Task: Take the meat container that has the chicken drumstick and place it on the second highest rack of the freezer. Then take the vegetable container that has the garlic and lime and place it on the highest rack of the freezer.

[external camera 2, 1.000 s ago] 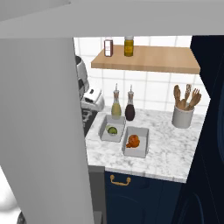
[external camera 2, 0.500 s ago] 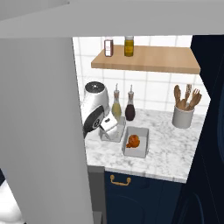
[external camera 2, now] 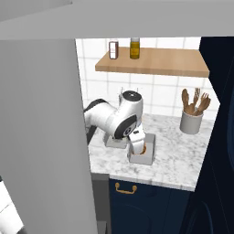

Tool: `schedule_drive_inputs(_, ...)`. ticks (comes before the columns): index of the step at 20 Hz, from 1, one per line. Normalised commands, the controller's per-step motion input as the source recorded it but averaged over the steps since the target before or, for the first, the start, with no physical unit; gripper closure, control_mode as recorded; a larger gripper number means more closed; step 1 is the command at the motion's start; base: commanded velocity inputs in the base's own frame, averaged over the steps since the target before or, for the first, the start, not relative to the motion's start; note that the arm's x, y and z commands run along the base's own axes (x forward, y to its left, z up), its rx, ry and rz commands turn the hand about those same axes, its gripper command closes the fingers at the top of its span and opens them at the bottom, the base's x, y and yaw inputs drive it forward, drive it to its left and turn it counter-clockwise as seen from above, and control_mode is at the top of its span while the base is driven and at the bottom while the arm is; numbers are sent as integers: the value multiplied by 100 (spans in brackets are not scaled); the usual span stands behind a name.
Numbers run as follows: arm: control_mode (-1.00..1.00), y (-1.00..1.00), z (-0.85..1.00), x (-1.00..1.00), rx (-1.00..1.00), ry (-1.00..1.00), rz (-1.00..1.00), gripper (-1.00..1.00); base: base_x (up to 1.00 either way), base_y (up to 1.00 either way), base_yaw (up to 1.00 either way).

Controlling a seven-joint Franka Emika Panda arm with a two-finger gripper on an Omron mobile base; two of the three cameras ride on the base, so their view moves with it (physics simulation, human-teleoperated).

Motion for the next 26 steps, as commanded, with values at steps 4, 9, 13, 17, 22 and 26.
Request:
schedule_drive_inputs(4, -100, -36, -64, 34, 0, 0, -23, -100, 0, 0, 0)
schedule_drive_inputs(9, -100, -20, -66, 24, 0, 1, -22, -100, 0, 0, 0)
schedule_drive_inputs(13, -100, -19, -58, 6, 1, 2, -16, -100, 0, 0, 0)
schedule_drive_inputs(17, -100, -3, -33, 3, 0, 0, -8, -100, 0, 0, 0)
schedule_drive_inputs(22, -100, -1, -39, 12, 1, 0, -5, -100, 0, 0, 0)
schedule_drive_inputs(26, -100, -14, -11, 27, 9, 0, 0, -100, 0, 0, 0)
